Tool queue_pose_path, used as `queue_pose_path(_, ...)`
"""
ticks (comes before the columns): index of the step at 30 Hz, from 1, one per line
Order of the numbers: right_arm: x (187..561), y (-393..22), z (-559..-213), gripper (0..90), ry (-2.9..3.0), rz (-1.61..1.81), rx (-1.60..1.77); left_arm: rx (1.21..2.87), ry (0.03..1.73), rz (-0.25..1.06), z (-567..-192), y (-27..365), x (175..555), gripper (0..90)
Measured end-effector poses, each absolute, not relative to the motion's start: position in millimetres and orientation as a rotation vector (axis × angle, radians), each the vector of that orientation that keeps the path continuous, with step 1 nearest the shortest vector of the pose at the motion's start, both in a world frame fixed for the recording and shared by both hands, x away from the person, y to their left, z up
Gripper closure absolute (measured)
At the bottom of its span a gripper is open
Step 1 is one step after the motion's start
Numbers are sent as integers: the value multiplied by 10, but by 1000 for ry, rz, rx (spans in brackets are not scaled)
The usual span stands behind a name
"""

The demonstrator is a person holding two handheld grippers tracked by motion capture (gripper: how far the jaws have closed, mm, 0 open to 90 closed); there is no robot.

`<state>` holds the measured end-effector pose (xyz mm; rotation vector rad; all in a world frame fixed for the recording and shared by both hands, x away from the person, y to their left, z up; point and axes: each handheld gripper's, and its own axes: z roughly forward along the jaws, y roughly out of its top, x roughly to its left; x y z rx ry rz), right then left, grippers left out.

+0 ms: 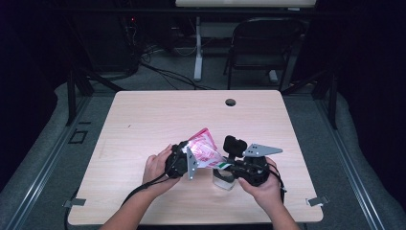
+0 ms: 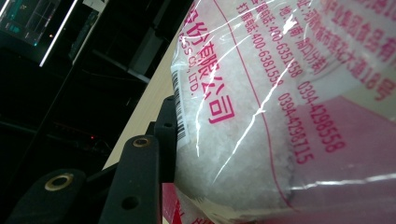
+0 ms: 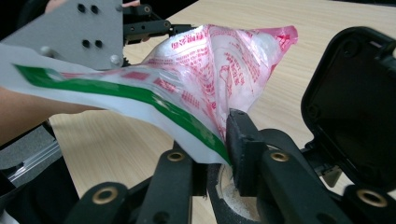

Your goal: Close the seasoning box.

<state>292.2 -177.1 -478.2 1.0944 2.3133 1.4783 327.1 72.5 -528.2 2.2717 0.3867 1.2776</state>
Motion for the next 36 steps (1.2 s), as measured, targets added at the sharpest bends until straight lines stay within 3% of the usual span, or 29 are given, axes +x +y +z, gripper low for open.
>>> queue_pose_path(6, 2871, -1806, -4758, 752, 2287, 1486, 1081, 2274, 374, 1295, -5293, 718, 3279, 624)
queue_pose_path(17, 2830, -1837, -4766, 877, 2277, 1471, 1082, 2252, 363, 1323, -5270, 702, 3267, 625)
queue_pose_path(36, 2818, -1870, -4827, 900, 2281, 1449, 1092, 2247, 344, 1375, -5232, 662, 3239, 627)
